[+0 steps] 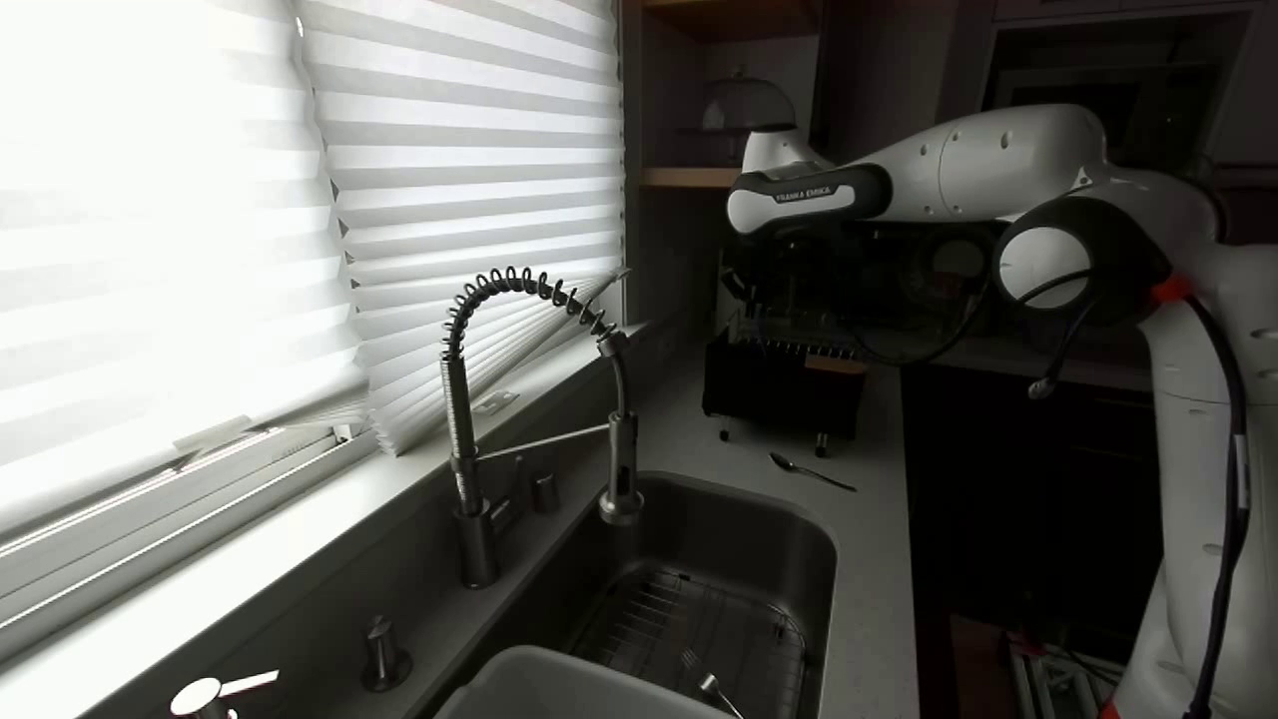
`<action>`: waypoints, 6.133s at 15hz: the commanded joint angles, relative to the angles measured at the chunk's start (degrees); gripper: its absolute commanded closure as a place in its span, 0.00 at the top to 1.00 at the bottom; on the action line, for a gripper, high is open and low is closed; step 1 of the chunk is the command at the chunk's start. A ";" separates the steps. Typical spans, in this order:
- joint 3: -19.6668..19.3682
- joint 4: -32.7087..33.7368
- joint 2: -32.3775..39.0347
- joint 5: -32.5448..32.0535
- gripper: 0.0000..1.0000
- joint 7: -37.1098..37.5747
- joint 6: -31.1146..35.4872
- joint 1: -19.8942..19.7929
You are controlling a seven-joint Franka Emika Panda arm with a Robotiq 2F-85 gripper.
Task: Remove the spoons from the rack and put them on the side of the rack
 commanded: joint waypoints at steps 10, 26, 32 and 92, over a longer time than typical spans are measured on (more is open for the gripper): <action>1.02 -5.20 -12.76 -3.93 0.01 -2.03 3.40 2.72; 4.95 -4.24 -8.00 -2.86 0.01 -15.11 -24.62 2.71; 5.73 -6.47 -2.50 -6.56 0.01 -16.42 -25.88 3.90; 5.73 -6.07 4.29 -1.96 1.00 -11.13 -23.76 6.61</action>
